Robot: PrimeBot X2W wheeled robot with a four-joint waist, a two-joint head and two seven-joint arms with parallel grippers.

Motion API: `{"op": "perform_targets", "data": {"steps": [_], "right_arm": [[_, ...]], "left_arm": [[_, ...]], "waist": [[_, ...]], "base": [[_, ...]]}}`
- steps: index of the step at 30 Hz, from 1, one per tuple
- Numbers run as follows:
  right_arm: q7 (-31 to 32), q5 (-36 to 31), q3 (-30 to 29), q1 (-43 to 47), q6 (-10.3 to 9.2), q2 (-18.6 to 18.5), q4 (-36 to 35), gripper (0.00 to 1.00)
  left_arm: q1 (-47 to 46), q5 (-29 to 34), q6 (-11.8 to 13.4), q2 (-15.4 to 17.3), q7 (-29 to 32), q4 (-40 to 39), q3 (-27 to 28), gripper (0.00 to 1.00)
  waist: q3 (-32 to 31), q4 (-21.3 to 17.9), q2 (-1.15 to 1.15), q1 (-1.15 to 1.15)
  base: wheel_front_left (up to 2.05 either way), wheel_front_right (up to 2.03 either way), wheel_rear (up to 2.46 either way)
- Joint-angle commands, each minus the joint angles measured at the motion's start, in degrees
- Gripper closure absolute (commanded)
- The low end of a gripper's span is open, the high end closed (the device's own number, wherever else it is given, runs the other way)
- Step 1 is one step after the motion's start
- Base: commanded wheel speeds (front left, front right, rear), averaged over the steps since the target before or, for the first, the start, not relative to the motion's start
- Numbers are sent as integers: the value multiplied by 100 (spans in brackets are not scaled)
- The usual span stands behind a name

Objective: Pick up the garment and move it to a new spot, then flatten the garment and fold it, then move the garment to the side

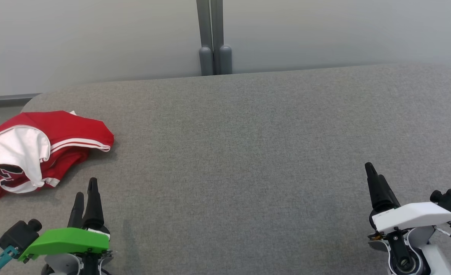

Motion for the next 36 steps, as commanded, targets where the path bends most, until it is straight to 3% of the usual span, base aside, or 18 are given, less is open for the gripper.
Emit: {"op": "perform_targets", "data": {"steps": [1, 36], "right_arm": [[-70, -207, 24, -99, 2, -51, -68, 0], [-647, -2683, 204, -27, 4, -76, 37, 0]], "left_arm": [[-96, 222, -19, 38, -63, -61, 19, 0], [41, 2622, 22, 55, -639, 92, 17, 0]], "waist": [[-2, -2, 0, 0], [25, -5, 0, 0]], "base": [[0, 0, 0], [0, 0, 0]]}}
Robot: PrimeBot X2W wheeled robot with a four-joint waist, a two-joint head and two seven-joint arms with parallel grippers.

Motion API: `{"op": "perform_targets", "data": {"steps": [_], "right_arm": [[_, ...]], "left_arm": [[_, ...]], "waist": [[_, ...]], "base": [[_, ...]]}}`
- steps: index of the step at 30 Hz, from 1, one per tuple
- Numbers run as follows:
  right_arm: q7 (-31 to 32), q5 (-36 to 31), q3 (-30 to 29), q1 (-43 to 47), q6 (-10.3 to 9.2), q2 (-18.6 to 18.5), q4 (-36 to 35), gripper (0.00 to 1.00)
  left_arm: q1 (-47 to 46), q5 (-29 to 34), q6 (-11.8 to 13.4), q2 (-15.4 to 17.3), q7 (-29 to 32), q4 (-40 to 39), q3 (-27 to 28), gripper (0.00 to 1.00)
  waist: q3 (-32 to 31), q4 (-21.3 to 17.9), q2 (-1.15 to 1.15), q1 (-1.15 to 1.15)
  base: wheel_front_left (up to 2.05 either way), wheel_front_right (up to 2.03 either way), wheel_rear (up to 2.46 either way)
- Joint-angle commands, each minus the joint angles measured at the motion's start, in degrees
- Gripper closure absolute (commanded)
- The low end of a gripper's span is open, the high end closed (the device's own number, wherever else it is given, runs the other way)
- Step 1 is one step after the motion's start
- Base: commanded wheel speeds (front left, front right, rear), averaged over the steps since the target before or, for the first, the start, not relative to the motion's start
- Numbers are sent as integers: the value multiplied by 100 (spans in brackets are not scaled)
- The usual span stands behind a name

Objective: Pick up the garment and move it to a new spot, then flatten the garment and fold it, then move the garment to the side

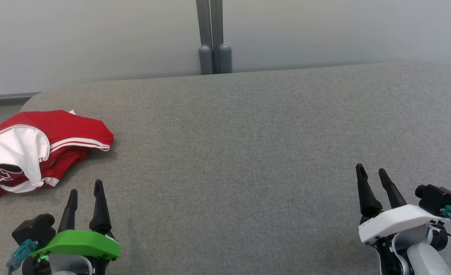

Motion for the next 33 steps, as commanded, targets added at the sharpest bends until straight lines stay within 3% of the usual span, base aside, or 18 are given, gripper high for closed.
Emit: {"op": "perform_targets", "data": {"steps": [1, 33], "right_arm": [[-69, -166, 17, -32, 4, -29, -10, 0], [-459, -1964, -186, -30, 4, 76, 83, 0]], "left_arm": [[22, 160, 1, 47, -61, -22, -1, 0], [134, 1737, 98, 58, -454, 133, 46, 0]], "waist": [[2, -2, 0, 0], [-4, -21, 0, 0]], "base": [[0, 0, 0], [0, 0, 0]]}}
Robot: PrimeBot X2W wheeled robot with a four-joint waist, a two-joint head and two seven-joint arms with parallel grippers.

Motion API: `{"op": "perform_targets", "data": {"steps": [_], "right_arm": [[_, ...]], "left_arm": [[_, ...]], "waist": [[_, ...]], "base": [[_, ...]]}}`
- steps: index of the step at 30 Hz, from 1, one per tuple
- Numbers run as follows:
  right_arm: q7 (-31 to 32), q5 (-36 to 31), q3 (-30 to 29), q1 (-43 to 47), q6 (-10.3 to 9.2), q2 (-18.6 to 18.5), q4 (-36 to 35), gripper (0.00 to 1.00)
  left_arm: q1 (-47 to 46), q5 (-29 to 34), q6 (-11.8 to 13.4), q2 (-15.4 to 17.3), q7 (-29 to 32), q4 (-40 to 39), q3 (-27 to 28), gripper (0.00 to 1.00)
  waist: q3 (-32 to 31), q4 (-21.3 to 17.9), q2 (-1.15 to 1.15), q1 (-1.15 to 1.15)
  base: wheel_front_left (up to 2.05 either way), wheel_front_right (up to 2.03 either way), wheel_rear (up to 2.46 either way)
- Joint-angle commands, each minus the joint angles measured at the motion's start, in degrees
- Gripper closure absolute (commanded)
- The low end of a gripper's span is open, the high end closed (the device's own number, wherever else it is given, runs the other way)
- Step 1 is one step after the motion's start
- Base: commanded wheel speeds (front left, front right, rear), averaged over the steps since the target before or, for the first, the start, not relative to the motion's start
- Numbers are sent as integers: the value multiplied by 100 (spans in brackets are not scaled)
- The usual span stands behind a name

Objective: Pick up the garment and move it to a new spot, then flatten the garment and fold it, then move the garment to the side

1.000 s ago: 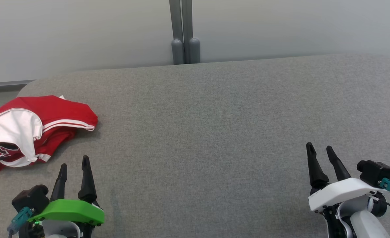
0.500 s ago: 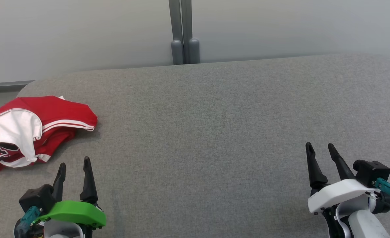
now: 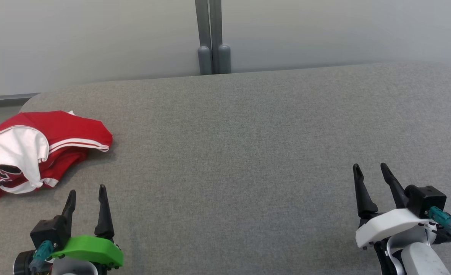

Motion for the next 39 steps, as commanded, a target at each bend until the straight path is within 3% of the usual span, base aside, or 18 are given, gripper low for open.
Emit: {"op": "perform_targets", "data": {"steps": [1, 12, 16, 32, 36, 39], "right_arm": [[-70, -116, -27, -14, 2, -21, 11, 0], [-177, -558, -94, 60, 2, -47, 84, 0], [-202, -671, -24, 85, 2, -75, 97, 0], [-198, -464, 567, -39, 1, -35, 160, 0], [-198, -445, 677, -103, 1, -64, 194, 0], [-198, -430, 758, -150, 1, -95, 224, 0]], "left_arm": [[80, 133, 8, 45, -52, 9, -2, 0], [71, 497, 6, 47, -159, 89, -42, 0], [23, 647, 55, 48, -200, 110, -62, 0], [216, 577, 128, 41, -194, 278, 101, 0], [211, 567, 120, 41, -188, 347, 181, 0], [222, 521, 120, 40, -188, 354, 183, 0]], "waist": [[4, -4, 0, 0], [8, 14, 0, 0], [12, 213, 0, 0], [-6, 2672, 0, 0], [28, 3006, 0, 0], [90, 3048, 0, 0]], "base": [[0, 0, 0], [0, 0, 0], [0, 0, 0], [0, 0, 0], [0, 0, 0], [0, 0, 0]]}}
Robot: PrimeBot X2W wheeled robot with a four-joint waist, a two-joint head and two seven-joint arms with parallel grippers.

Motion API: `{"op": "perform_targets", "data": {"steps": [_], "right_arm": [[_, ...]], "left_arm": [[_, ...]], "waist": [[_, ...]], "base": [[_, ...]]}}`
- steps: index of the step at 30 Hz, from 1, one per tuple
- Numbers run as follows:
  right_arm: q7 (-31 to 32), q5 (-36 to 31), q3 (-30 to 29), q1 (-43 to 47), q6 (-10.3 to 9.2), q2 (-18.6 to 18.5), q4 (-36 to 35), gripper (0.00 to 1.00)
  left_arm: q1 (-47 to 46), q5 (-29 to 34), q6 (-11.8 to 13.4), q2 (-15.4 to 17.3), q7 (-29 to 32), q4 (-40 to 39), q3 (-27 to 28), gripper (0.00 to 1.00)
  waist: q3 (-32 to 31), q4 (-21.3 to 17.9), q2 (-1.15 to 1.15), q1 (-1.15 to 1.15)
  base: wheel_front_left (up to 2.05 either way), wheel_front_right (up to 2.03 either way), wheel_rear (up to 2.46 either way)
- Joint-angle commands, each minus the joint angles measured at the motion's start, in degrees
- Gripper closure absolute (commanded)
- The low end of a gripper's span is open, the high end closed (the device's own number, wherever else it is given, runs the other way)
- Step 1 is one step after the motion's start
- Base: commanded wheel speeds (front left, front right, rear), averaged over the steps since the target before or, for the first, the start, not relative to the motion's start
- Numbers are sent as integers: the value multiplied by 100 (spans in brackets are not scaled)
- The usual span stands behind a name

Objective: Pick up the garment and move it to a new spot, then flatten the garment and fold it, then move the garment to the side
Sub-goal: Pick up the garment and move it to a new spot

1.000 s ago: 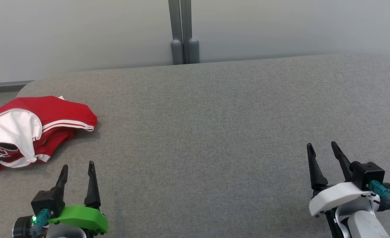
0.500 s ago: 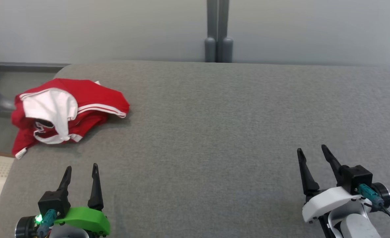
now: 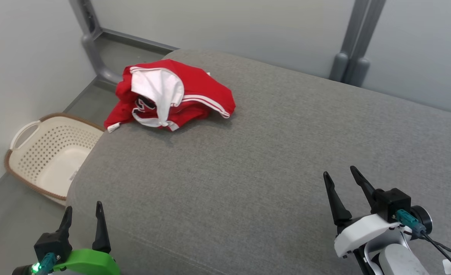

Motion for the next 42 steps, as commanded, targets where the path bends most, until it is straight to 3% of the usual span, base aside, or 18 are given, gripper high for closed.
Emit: {"op": "perform_targets", "data": {"steps": [1, 6, 13, 19, 28, 31, 36, 40, 42], "right_arm": [[-19, 29, 20, -59, 0, -65, 18, 0], [-19, 45, 128, -191, 0, -201, 14, 0], [-19, -5, 220, -531, 0, -583, -198, 0], [-19, -37, 353, -783, 0, -838, -311, 0], [-19, 55, 601, -1101, 0, -1091, -195, 0], [-19, 90, 712, -1182, 0, -1126, -131, 0], [-15, 177, 856, -1267, 0, -1117, 155, 0], [-2, 264, 902, -1266, -5, -1131, 352, 0], [4, 291, 901, -1250, -6, -1139, 429, 0]], "left_arm": [[51, -51, 19, 23, -6, 19, -24, 0], [-115, -281, 60, 21, -6, 107, -108, 0], [-1041, -556, -50, 21, -6, 358, -184, 0], [-2057, -462, -72, 7, -5, 500, 149, 0], [-3607, -204, -186, 277, -4, 1186, 390, 0], [-4032, -126, -50, 446, -5, 1733, 480, 0], [-4556, 58, 485, 676, 3, 2868, 533, 0], [-4850, -30, 628, 703, 1, 3634, 580, 1], [-4937, -32, 620, 724, -1, 3770, 565, 100]], "waist": [[106, 452, 0, 0], [354, 223, 0, 0], [1200, -446, 0, 0], [1776, -753, 0, 0], [2319, -1085, 0, 0], [2413, -1212, 0, 0], [2486, -1440, 0, 0], [2496, -1542, 0, 0], [2491, -1568, 0, 0]], "base": [[0, 0, 0], [0, 0, 0], [0, 0, 0], [0, 0, 0], [0, 0, 0], [0, 0, 0], [0, 0, 0], [0, 0, 0], [0, 0, 0]]}}
